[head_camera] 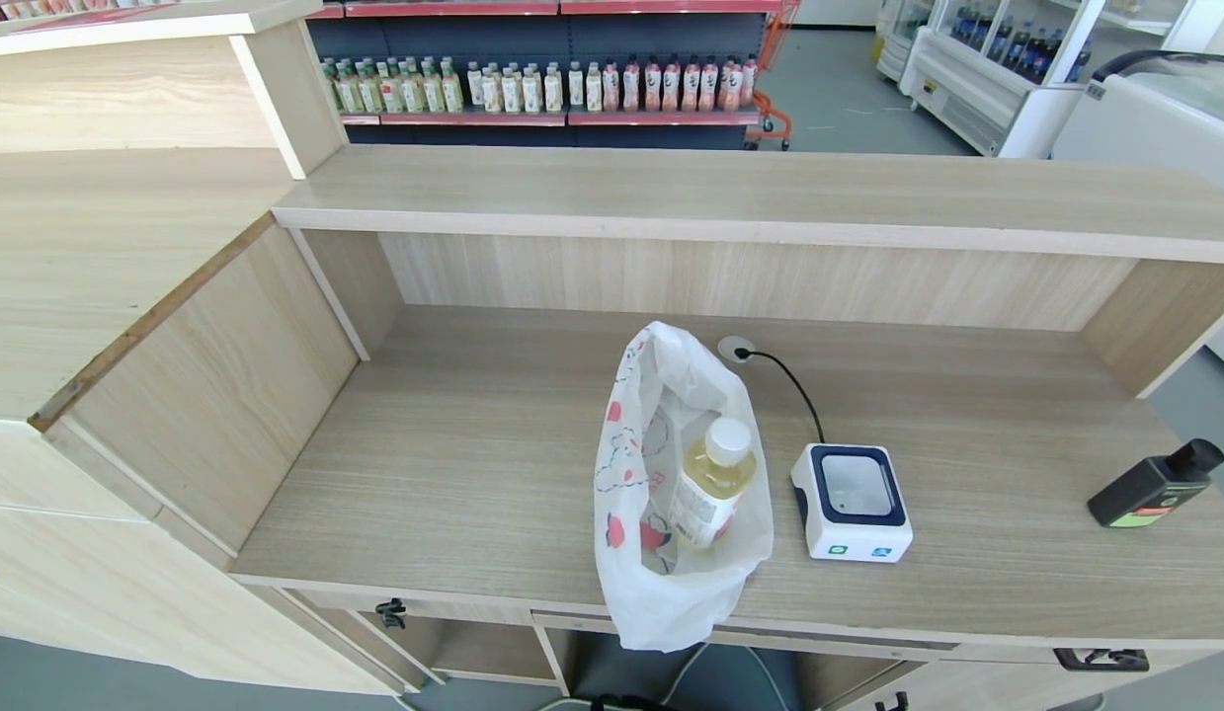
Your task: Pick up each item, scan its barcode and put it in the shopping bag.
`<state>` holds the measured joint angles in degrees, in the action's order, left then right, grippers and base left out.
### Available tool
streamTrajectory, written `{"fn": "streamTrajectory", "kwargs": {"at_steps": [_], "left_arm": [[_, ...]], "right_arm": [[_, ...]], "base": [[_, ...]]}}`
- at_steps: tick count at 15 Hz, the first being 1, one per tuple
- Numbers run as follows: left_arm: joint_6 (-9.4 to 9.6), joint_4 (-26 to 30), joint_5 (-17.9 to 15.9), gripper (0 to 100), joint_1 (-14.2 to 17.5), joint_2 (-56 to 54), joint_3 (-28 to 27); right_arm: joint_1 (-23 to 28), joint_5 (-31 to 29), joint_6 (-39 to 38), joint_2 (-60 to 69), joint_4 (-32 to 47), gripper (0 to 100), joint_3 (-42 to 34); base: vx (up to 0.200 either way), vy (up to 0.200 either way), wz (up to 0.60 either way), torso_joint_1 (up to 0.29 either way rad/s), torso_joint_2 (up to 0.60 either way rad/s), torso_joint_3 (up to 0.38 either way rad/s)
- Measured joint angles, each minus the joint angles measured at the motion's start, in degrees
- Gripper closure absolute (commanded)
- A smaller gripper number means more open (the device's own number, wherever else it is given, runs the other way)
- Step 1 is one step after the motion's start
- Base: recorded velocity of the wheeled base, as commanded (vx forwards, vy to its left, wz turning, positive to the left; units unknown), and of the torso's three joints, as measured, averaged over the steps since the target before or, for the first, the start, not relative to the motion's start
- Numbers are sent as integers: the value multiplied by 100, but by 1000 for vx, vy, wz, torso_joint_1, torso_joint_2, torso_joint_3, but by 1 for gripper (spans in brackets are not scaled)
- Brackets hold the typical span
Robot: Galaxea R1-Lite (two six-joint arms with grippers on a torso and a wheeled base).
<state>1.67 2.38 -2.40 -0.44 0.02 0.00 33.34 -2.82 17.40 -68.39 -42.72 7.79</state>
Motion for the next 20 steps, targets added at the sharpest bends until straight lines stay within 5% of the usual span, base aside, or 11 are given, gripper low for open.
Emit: {"fn": "streamTrajectory", "kwargs": {"at_steps": [15,20], "left_arm": [[43,0,2,0,6,0,0],[13,0,-2,0,0,0,0]], "right_arm": [[138,-27,480,749,596,0,-661],[127,-29,513,1197,1261,0,-625]], "base": [[0,-200,0,4,1,3],[0,0,0,0,0,0]]}}
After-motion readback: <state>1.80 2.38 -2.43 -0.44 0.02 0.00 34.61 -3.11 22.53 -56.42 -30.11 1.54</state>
